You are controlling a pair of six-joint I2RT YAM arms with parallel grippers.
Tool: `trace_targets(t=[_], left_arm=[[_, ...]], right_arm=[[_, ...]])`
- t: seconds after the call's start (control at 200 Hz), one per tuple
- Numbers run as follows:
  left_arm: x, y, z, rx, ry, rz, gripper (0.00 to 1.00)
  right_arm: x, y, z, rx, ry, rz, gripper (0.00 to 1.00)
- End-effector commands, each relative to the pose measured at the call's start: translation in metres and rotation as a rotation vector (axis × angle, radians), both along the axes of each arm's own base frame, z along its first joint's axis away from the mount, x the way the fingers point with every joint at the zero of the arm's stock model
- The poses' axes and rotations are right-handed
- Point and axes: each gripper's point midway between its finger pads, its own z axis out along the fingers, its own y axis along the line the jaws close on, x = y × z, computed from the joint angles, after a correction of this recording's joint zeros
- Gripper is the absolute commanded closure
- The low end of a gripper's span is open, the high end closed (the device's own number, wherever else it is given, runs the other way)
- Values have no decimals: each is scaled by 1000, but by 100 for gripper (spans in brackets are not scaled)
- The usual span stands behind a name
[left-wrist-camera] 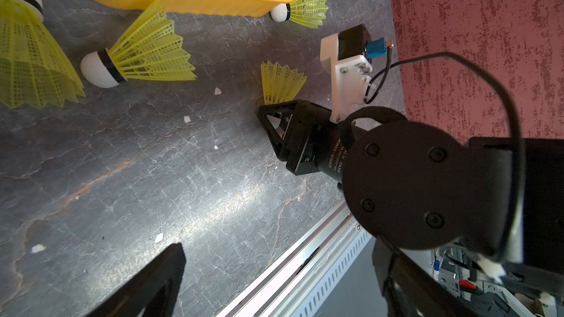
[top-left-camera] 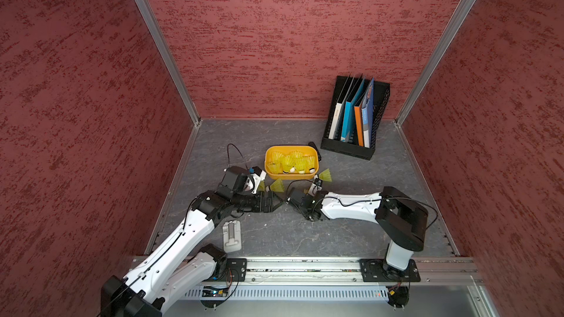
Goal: Put the shuttlecocks into the storage box
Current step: Pick up the shuttlecock at the center of the board.
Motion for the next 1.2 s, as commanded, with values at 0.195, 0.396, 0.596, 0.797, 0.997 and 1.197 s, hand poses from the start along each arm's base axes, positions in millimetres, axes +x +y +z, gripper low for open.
trace_targets(t=[0.195, 0.396, 0.596, 0.797, 0.997, 1.197], left_arm=[[-1, -3, -18, -40, 108, 37, 0], [4, -5, -36, -110, 210, 80, 0], [7, -4, -50, -155, 264, 125, 0], [12, 0, -45, -157, 227, 142, 0], [31, 6, -26, -157, 158, 173, 0], [64, 13, -2, -116, 66, 196, 0]], right_arm=[[5, 5, -2, 8, -5, 56, 78], [6, 8, 6, 9, -21, 109, 80], [8, 9, 28, 12, -60, 163, 82], [12, 4, 75, -13, -141, 245, 82], [31, 11, 132, -53, -234, 360, 81], [70, 29, 165, -20, -282, 429, 81]])
